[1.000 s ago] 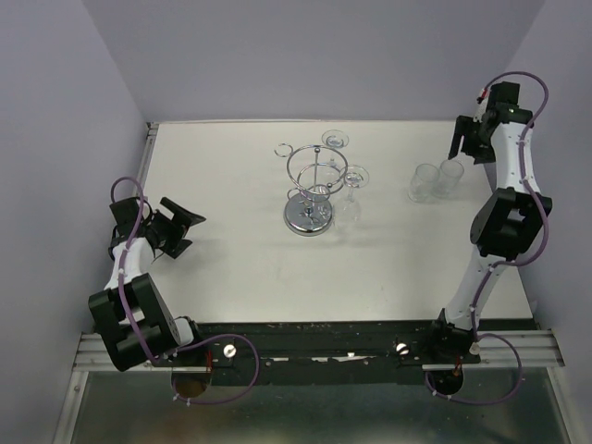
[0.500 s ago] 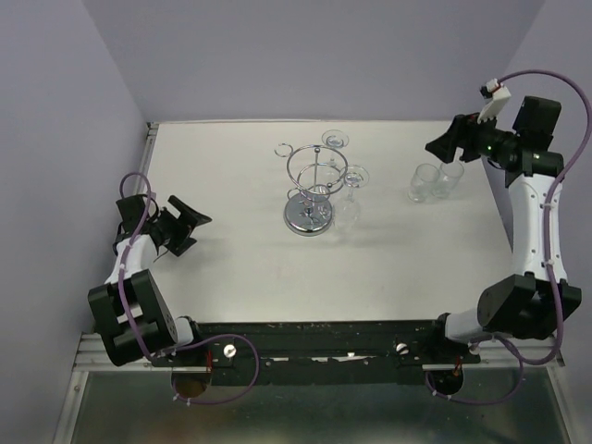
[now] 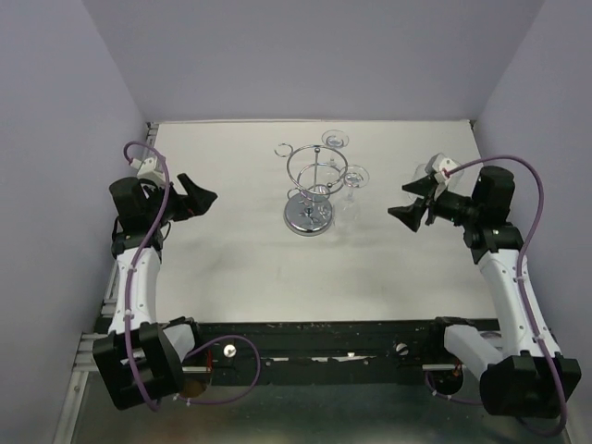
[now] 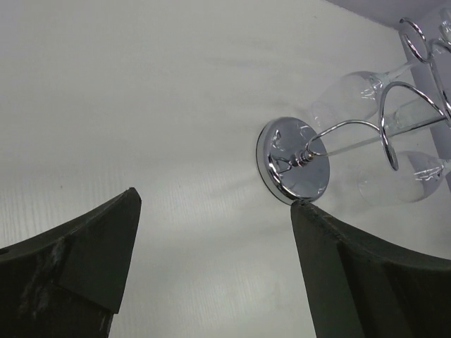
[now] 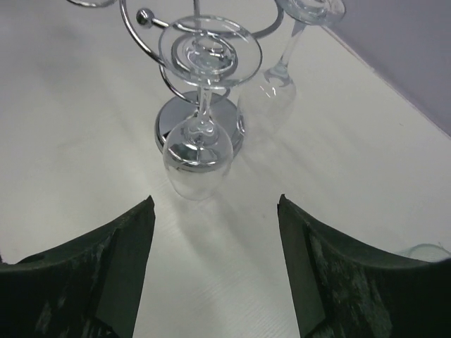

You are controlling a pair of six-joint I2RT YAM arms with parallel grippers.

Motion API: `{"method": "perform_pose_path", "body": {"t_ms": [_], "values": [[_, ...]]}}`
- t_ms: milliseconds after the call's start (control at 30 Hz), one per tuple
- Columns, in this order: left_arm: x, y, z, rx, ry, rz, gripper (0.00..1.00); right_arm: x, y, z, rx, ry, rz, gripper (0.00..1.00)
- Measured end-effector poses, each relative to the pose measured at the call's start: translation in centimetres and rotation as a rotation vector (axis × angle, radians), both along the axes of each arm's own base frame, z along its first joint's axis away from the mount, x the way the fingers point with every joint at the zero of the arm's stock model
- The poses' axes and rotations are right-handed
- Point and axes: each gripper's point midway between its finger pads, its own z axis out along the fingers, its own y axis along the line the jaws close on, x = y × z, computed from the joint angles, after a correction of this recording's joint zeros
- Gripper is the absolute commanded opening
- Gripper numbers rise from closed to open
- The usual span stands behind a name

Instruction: Take the wine glass off the wine glass rack

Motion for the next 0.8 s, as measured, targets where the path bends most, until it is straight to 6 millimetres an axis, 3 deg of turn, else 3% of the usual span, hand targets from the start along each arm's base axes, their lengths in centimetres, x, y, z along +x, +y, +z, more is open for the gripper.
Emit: {"method": "perform_pose_path", "body": {"t_ms": [67, 300, 500, 800], "values": [[0.4, -0.2, 0.4, 0.017, -0.016, -0.044, 0.99, -0.6, 0.2, -1.3, -0.006, -0.035, 0.015, 0.69], [0.7, 0.0, 2.1, 0.129, -0.057, -0.119, 0.99, 0.6, 2.3, -5.1, 0.036, -0.019, 0.078, 0.62], [1.3, 0.3, 5.0, 0.215, -0.112, -0.157, 0.99, 0.6, 5.5, -4.4, 0.06, -0.097, 0.183, 0.56], [0.9, 0.6, 4.9, 0.267, -0.092, -0.181, 0.98, 1.4, 6.9, -5.1, 0.11, -0.099, 0.191, 0.51]]}}
